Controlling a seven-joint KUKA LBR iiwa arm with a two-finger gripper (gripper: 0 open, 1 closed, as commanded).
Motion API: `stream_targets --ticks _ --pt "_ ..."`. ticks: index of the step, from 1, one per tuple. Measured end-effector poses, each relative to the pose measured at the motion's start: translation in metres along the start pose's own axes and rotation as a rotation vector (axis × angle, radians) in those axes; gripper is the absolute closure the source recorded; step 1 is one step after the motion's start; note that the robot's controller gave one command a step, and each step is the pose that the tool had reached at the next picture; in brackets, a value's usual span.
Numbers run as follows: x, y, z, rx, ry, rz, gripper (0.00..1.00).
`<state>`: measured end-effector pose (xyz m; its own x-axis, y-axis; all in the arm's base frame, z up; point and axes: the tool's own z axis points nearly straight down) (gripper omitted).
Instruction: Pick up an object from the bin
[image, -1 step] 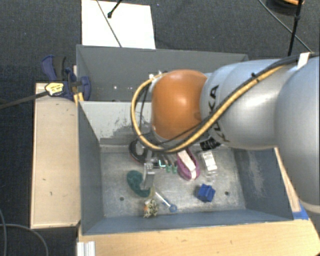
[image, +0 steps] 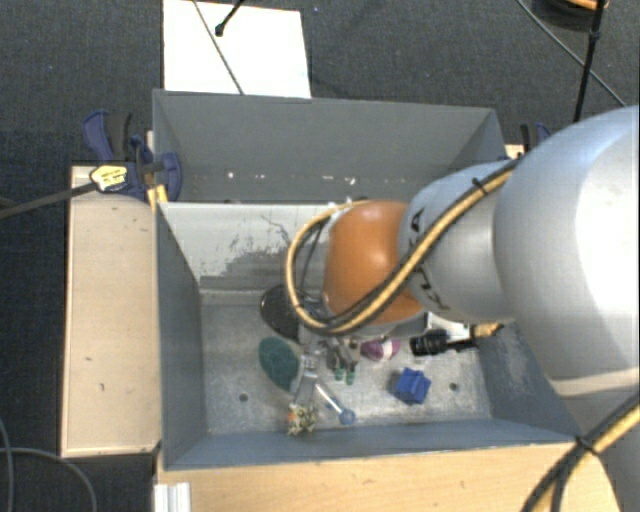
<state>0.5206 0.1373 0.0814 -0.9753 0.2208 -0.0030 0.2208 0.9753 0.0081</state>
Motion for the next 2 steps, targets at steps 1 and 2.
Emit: stream_targets --ticks 1,2 --pt "-0.0054 0.0214 0.0058 0.004 -0.003 0.120 0.00" --pt "-0.0046 0.0214 0.0070 0.004 0.001 0.124 1.00"
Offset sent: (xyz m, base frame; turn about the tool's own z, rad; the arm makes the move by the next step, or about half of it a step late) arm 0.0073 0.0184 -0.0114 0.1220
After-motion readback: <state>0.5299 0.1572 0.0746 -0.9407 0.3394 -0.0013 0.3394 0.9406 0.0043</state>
